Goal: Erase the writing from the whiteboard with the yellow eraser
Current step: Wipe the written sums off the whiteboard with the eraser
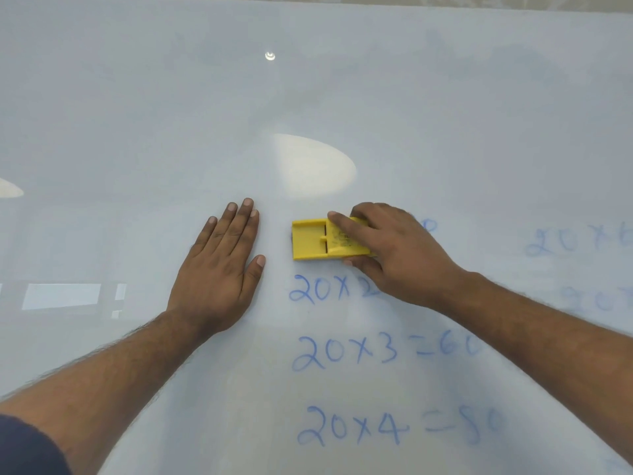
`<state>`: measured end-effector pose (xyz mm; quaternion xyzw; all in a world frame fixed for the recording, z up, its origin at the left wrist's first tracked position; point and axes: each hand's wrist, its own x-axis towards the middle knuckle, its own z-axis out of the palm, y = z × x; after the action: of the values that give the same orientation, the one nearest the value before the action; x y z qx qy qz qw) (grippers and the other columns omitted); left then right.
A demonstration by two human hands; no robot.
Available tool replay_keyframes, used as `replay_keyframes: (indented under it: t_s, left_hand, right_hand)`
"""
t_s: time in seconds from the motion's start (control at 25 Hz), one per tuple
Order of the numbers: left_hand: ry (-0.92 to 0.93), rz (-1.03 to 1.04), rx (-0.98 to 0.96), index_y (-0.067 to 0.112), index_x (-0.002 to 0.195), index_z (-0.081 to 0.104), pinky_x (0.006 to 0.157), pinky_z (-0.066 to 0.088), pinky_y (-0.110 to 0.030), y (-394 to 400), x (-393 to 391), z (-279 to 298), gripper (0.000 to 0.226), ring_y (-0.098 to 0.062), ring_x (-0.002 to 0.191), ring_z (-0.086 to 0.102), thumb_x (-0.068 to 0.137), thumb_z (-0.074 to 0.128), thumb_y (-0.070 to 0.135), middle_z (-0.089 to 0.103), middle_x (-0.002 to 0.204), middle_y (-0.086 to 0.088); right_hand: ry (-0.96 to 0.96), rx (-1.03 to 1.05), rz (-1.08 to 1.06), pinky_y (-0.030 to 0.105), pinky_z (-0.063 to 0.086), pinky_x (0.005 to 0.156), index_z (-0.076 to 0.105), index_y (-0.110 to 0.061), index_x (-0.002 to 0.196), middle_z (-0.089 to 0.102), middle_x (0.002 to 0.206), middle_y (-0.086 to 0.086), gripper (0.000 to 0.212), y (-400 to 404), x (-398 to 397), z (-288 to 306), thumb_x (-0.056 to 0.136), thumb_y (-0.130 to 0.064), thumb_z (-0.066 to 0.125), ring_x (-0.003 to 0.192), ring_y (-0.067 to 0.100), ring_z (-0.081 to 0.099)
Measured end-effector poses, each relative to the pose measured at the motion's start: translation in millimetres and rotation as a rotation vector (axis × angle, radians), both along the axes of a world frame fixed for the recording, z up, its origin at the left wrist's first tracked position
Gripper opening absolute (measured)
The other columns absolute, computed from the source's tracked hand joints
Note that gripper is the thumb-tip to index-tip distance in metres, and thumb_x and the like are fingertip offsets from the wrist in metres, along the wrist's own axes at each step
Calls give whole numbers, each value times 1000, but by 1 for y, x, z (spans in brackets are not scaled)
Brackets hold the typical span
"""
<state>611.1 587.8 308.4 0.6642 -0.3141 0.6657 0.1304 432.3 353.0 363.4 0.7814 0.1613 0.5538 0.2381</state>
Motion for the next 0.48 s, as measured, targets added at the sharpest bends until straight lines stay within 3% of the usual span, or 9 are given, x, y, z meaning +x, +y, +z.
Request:
replay_keyframes:
  t_s: [0.28,0.48]
  left_hand:
    - [9,-5,-38,7,160,19,128,14,-45,-5,-3,-8,64,-21,158,12,105,24,38,13,170,-5]
    - [4,-11,-18,8,161,17,128,11,-41,-2,0,-8,65,-18,158,9,105,25,41,12,171,-4]
  right_hand:
    - [-82,124,43,42,41,91,44,-14,143,54,122,13,62,24,10,17,88,-30,65,107,33,51]
    - [-21,43,66,41,41,91,44,-13,143,55,121,13,59,31,20,-7,89,-29,64,106,33,52]
